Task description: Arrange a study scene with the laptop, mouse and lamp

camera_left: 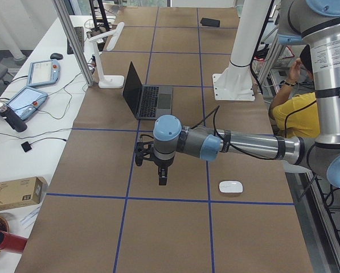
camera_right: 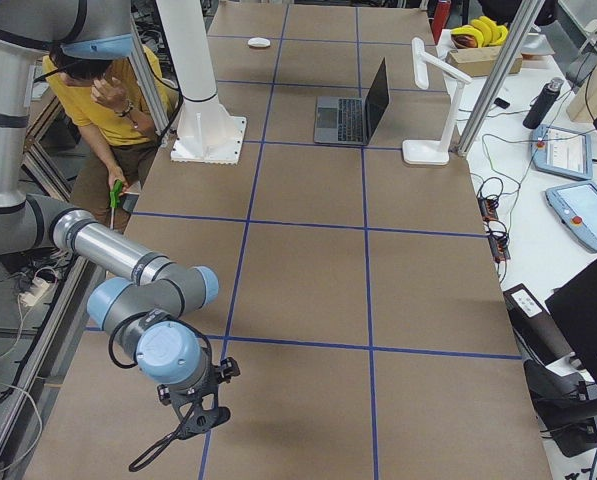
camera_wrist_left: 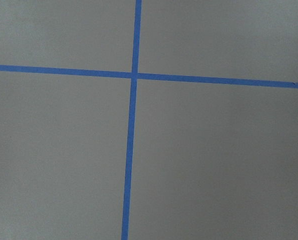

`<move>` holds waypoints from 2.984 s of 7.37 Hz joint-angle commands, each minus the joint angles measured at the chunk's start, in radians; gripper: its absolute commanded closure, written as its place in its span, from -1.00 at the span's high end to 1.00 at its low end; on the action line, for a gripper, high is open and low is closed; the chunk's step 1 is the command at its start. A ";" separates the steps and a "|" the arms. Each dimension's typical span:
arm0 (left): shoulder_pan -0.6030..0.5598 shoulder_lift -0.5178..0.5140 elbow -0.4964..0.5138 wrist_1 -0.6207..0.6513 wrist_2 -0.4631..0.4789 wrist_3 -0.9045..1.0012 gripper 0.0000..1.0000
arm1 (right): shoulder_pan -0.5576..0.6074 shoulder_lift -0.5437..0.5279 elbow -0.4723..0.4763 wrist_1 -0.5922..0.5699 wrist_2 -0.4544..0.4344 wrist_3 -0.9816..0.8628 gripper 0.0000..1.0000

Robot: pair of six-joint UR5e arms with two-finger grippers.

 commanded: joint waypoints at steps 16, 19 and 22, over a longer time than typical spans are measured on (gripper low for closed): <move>0.000 0.032 -0.008 -0.010 0.000 0.048 1.00 | -0.484 0.056 -0.308 -0.046 0.108 0.715 0.78; 0.000 0.032 -0.009 -0.010 0.000 0.048 1.00 | -0.550 0.060 -0.310 -0.043 0.107 0.726 0.69; -0.002 0.032 -0.011 -0.010 0.000 0.048 1.00 | -0.588 0.053 -0.311 -0.043 0.091 0.720 0.50</move>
